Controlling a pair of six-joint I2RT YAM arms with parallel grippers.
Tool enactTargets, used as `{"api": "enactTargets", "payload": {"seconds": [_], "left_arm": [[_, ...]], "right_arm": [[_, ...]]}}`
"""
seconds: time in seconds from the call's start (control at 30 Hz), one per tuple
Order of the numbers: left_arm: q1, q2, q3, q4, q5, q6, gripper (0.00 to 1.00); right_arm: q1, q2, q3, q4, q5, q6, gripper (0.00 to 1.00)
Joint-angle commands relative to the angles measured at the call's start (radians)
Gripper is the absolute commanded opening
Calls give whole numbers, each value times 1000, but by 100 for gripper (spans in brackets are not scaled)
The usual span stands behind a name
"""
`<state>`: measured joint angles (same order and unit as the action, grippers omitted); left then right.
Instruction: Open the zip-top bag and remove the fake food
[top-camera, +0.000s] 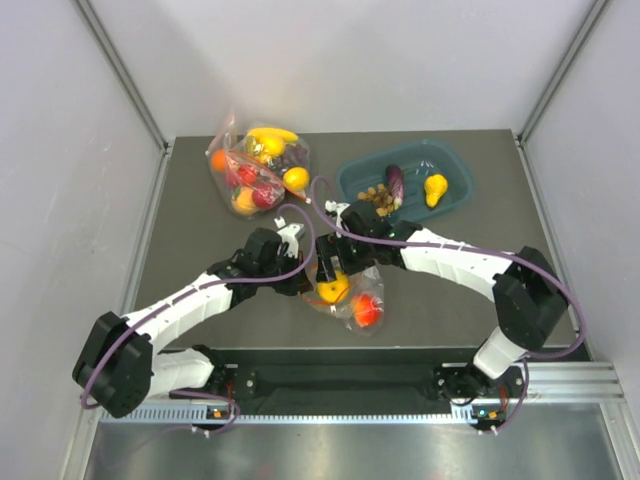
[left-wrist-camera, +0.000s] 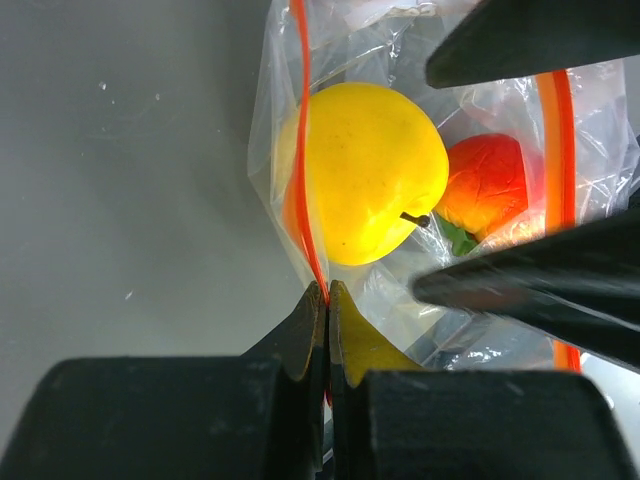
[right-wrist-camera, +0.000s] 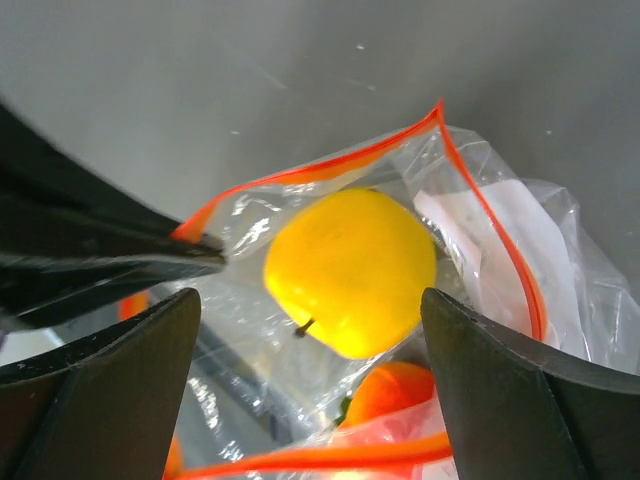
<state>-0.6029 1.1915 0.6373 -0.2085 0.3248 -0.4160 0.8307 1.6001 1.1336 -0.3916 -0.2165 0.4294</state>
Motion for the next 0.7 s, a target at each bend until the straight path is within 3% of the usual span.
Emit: {"api": "enactTargets", "payload": {"seconds": [0.0, 0.5, 0.6, 0.63, 0.67], "left_arm": [[-1, -13, 1, 54, 16, 13, 0], [-3, -13, 1, 58, 20, 13, 0], [-1, -16, 1, 57, 22, 13, 0], [-1, -18, -1, 57, 22, 13, 0], [-1, -20, 1, 55, 20, 14, 0]], "right_arm": [[24, 32, 25, -13, 52, -41, 90], [93, 129, -43, 51, 118, -17, 84], [93, 144, -54, 100, 120, 9, 76], [93, 141, -64, 120, 132, 23, 63], [93, 129, -69, 126, 141, 31, 58]]}}
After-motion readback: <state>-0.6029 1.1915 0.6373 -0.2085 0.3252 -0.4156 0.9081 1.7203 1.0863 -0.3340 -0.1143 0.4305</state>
